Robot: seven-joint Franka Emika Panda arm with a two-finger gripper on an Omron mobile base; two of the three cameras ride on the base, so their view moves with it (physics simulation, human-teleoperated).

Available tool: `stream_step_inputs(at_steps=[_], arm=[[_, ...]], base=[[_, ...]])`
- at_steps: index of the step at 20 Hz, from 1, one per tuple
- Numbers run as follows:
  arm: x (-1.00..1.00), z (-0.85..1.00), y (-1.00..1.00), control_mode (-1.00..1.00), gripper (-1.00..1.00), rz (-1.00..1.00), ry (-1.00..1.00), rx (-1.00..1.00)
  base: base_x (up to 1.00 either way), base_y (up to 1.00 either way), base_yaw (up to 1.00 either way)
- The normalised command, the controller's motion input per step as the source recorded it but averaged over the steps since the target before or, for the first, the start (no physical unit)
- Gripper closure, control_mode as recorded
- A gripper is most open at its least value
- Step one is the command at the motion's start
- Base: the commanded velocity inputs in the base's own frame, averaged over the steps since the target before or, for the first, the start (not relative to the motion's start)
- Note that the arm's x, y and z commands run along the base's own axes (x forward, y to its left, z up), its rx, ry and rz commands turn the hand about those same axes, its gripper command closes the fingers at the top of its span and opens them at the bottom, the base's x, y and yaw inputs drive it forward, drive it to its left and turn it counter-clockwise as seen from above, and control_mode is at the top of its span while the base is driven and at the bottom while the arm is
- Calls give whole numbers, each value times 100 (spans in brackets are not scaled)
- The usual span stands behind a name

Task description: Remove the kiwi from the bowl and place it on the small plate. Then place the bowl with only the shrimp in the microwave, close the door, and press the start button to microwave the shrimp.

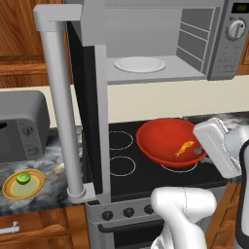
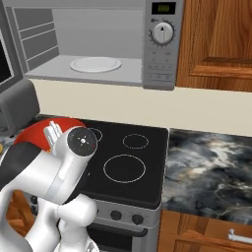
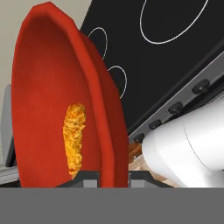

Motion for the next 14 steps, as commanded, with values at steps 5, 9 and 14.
stream_step_inputs(at_steps=[5,9,14], arm=[[0,2,-2,-100,100,0,-4,7],[0,64,11,-100,100,0,-6,11],[0,99,-7,-100,100,-3,-6,16]], base=[[0,-2,2],[0,0,0],[0,0,0]])
